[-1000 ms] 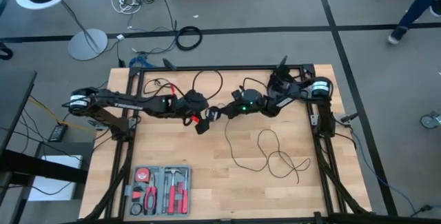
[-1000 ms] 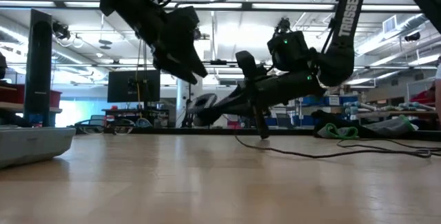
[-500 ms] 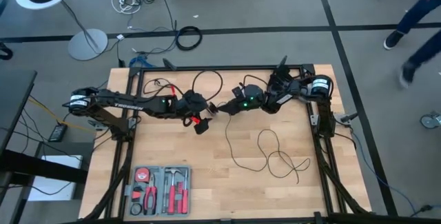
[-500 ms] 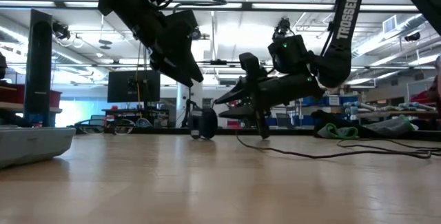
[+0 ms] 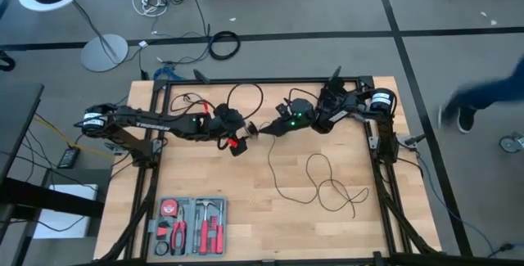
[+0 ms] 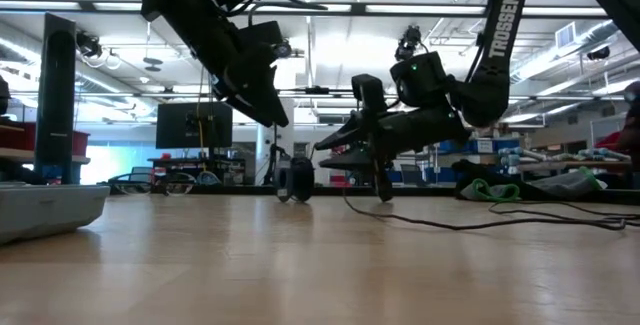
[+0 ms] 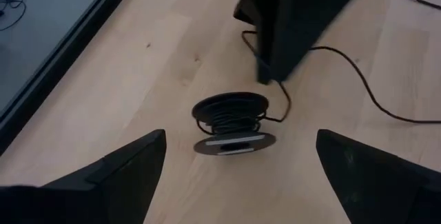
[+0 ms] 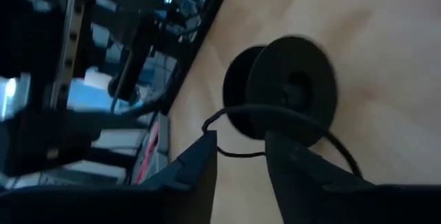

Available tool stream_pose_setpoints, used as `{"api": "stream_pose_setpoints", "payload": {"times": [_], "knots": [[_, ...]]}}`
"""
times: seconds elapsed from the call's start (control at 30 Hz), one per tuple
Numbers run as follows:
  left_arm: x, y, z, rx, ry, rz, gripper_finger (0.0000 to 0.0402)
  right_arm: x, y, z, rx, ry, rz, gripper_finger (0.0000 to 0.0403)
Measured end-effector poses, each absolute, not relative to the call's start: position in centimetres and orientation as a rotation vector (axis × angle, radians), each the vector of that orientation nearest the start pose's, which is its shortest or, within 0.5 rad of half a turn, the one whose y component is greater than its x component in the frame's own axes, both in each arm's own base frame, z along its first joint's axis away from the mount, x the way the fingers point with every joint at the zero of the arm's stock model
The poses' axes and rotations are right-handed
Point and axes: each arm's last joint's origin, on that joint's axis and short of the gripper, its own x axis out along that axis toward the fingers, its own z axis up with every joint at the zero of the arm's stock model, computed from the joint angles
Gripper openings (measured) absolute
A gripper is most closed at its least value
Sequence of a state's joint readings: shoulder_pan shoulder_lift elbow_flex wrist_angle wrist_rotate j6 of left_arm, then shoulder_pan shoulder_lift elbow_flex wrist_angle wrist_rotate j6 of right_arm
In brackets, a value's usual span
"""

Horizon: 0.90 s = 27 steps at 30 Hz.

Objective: Coil cords
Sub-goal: Uncoil the black wire from the black spool

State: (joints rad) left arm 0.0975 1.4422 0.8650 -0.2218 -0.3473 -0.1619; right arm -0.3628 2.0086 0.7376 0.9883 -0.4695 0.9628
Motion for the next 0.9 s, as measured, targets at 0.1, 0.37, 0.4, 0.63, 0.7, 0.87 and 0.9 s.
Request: {"api": "stream_pose_setpoints", "payload": {"times": [0.1,0.37,0.4,0.63,0.7,0.87,0.9], "knots": [[28.8,3.8,21.4,-0.05,0.766,0.485,0.0379,33.5,-10.5,10.1,1.045,0.309,-0.005,0.0104],[28.7,4.2,21.3,-0.055,0.769,0.497,0.0379,33.5,-8.5,10.8,0.94,0.404,-0.006,0.0027],[28.7,4.2,21.3,-0.055,0.769,0.498,0.0379,33.4,-8.2,11.1,0.915,0.424,-0.022,0.0016],[28.8,4.2,21.3,-0.055,0.765,0.498,0.0379,31.8,-5.4,14.4,0.689,0.561,-0.21,0.0007],[28.9,4.2,21.2,-0.058,0.761,0.494,0.0379,31.3,-4.4,15.7,0.621,0.565,-0.247,0.0003],[30.0,4.2,19.8,-0.077,0.771,0.441,0.0379,29.9,-2.8,18.1,0.541,0.562,-0.323,0.0009],[30.2,4.2,19.5,-0.082,0.772,0.429,0.0379,29.7,-2.6,18.4,0.528,0.57,-0.341,0.0009]]}}
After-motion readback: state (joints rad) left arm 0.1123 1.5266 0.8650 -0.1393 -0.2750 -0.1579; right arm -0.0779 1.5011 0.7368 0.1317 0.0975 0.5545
